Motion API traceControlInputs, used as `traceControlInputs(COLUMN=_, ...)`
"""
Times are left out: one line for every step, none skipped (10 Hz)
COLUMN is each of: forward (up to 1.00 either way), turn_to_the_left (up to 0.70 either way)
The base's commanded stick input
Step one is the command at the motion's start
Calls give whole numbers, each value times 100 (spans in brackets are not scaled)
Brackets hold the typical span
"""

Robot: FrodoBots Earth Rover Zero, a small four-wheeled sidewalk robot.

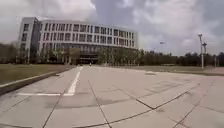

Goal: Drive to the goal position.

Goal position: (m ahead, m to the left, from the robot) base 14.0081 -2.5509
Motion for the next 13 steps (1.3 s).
traceControlInputs(forward=50, turn_to_the_left=39)
traceControlInputs(forward=50, turn_to_the_left=48)
traceControlInputs(forward=50, turn_to_the_left=48)
traceControlInputs(forward=50, turn_to_the_left=23)
traceControlInputs(forward=50, turn_to_the_left=-2)
traceControlInputs(forward=50, turn_to_the_left=-2)
traceControlInputs(forward=50, turn_to_the_left=-2)
traceControlInputs(forward=50, turn_to_the_left=-2)
traceControlInputs(forward=50, turn_to_the_left=-2)
traceControlInputs(forward=50, turn_to_the_left=-2)
traceControlInputs(forward=50, turn_to_the_left=-2)
traceControlInputs(forward=50, turn_to_the_left=-2)
traceControlInputs(forward=50, turn_to_the_left=-2)
